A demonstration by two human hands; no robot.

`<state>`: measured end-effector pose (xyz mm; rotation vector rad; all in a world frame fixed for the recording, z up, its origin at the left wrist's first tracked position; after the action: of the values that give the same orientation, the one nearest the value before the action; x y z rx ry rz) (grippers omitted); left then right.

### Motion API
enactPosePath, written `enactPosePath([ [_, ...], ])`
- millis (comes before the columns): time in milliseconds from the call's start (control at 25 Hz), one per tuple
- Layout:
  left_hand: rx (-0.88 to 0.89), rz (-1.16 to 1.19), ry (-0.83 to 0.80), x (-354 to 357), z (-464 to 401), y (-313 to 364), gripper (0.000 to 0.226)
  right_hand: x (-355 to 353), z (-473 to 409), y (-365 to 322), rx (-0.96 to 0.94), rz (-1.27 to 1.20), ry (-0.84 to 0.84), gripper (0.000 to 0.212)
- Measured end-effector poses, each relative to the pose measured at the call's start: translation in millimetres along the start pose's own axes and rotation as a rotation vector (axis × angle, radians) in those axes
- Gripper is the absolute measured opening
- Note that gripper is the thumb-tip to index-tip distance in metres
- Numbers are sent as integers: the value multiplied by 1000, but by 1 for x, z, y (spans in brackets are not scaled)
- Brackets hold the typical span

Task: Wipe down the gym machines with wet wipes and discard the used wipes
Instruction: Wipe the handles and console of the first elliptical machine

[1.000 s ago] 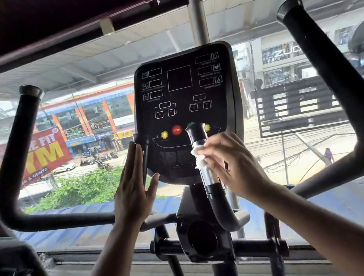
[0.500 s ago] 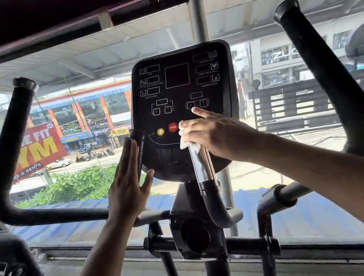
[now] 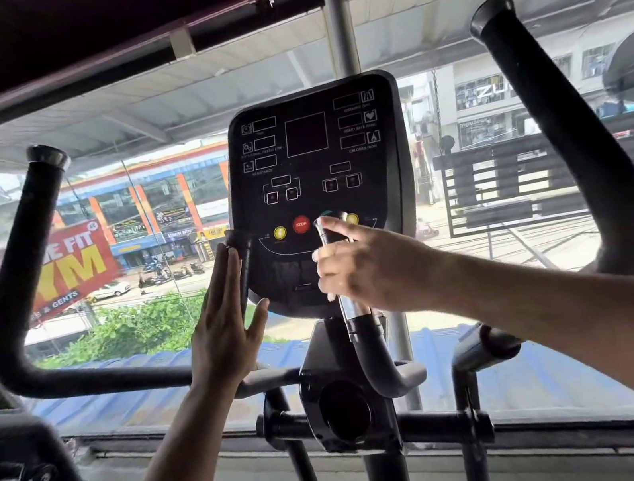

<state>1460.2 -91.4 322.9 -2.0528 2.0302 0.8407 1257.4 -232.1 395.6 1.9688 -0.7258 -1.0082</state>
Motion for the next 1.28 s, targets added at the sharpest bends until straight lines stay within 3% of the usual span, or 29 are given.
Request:
enactPosePath([
  [200, 3, 9, -1, -1, 0, -2, 92, -4, -18, 16, 93, -51, -55, 38],
  [400, 16, -5, 4, 1, 0, -2, 91, -7, 23, -51, -106, -95, -18, 30],
  [480, 16, -4, -2, 0, 1, -2, 90, -8, 20, -49, -172, -73, -23, 30],
  [560, 17, 3, -5, -1, 0, -2, 90, -6, 1, -22, -117, -36, 17, 31],
  [720, 34, 16, 18, -1, -1, 0, 91, 10, -24, 29, 64, -109, 91, 28],
  [800, 47, 26, 21, -2, -1, 0, 92, 18, -13, 26, 156, -204, 212, 20],
  [880, 66, 25, 29, 0, 0, -2, 93, 25, 10, 13, 289, -325, 301, 27],
  [1040, 74, 20, 39, 2, 1, -2, 96, 37, 44, -19, 796, -852, 392, 43],
  [1120, 61, -4, 35, 1, 1, -2, 96, 47, 41, -29, 1080, -1048, 363, 40],
  [1280, 59, -21, 26, 2, 1, -3, 95, 48, 10, -15, 1350, -1460, 300, 30],
])
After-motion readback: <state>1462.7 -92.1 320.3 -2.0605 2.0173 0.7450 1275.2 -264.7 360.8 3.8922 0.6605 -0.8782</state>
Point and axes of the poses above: each hand's wrist, its own z-axis away from the middle knuckle, its own x-axis out of the palm, y = z × x, the point moved 3 cm from there along -z, towards the middle knuckle, and after that the axes turned 14 degrees about z, right-handed, at the moved point
